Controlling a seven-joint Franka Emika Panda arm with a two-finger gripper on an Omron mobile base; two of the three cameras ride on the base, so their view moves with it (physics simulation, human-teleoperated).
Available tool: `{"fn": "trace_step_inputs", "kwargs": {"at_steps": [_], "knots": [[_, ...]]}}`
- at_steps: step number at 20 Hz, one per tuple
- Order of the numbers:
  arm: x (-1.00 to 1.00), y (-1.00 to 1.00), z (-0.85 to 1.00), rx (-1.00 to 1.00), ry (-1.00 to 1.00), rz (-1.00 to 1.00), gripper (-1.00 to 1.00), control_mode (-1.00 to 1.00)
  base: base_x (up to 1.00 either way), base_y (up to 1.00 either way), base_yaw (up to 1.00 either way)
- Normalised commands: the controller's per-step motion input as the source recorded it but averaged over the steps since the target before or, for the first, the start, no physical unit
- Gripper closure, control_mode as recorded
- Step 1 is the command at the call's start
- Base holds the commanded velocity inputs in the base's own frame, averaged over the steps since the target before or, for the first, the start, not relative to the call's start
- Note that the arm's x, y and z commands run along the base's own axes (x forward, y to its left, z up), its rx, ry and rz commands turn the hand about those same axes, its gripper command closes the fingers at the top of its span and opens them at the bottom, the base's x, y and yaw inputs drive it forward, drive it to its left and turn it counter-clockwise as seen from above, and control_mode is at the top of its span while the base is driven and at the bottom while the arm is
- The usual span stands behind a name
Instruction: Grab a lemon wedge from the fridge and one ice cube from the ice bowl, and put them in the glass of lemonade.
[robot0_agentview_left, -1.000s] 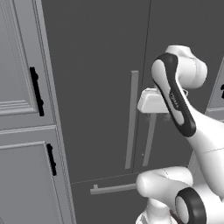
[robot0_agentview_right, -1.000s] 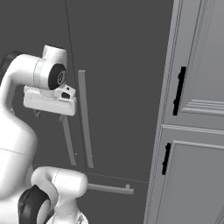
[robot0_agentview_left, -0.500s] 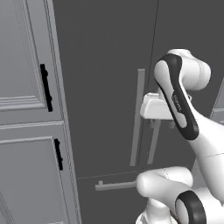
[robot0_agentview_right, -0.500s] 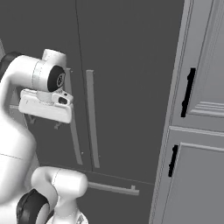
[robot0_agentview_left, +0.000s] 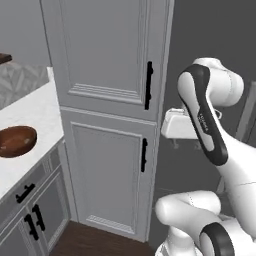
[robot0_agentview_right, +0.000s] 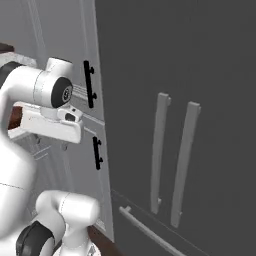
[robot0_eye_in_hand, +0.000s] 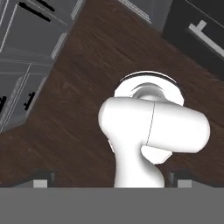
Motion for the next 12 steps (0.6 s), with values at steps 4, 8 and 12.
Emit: {"fn": "trace_step_inputs", "kwargs": {"at_steps": [4,8,12], "knots": [[0.0,0.0,0.0,0.0,0.0,0.0,-1.0,1.0,0.46,0.55,0.64],[0.0,0.0,0.0,0.0,0.0,0.0,-1.0,1.0,0.72,0.3,0.57],[0.0,0.0,0.0,0.0,0.0,0.0,-1.0,1.0,1.0,0.0,0.19]]}}
